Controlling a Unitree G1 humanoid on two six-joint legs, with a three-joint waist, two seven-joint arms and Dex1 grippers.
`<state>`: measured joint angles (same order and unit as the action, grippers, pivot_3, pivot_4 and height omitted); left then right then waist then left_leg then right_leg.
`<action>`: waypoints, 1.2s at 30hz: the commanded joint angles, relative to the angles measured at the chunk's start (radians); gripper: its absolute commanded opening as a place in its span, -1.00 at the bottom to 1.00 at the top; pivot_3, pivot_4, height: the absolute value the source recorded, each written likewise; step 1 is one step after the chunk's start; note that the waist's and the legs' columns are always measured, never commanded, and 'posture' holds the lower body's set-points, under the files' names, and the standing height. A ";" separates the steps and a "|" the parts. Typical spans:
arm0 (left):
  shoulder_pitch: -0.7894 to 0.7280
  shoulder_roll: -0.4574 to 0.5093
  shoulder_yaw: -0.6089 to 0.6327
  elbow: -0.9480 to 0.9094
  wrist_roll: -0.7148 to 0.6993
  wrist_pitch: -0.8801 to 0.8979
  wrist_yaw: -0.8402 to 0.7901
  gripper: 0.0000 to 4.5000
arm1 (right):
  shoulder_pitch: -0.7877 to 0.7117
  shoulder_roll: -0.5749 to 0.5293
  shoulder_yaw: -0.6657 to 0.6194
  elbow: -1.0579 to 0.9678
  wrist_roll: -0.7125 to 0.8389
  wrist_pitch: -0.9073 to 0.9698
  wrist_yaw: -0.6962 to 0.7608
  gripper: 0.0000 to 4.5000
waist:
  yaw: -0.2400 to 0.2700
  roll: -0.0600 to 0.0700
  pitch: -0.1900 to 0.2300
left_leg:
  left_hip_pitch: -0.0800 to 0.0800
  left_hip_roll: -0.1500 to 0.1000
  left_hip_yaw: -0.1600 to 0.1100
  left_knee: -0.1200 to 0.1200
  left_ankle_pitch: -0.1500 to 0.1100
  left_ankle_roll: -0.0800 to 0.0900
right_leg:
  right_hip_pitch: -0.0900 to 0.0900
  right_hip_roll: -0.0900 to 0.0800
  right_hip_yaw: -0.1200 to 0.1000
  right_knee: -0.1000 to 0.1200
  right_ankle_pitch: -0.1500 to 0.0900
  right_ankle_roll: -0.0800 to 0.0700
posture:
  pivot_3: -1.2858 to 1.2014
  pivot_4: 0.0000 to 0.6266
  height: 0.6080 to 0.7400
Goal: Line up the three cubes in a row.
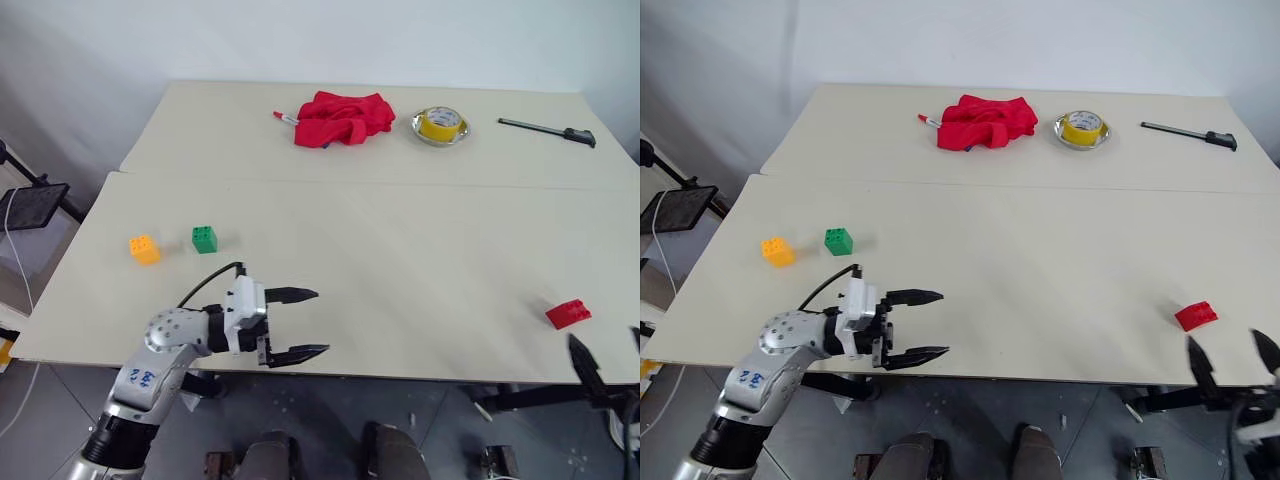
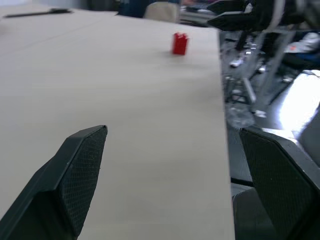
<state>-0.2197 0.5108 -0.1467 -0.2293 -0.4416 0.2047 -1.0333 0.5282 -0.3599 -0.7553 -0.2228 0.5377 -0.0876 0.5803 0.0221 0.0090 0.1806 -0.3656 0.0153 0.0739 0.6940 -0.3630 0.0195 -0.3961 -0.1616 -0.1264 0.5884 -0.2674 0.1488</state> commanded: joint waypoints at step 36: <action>0.058 0.048 0.092 0.011 0.019 -0.062 0.035 1.00 | -0.607 -0.449 0.558 0.092 -0.066 0.363 0.470 -0.35 | -0.019 0.002 0.000 | 0.008 0.001 0.015 -0.001 -0.002 0.004 | -0.001 -0.001 0.012 0.000 0.000 0.000 | 0.03 -0.52 1.00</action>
<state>-0.1751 0.5530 -0.0781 -0.1867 -0.4184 0.1606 -0.9991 -0.0438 -0.7926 -0.2441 -0.0831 0.4708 0.2567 1.0081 0.0030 0.0110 0.1809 -0.3576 0.0167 0.0886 0.6933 -0.3649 0.0235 -0.3968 -0.1626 -0.1151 0.5887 -0.2675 0.1485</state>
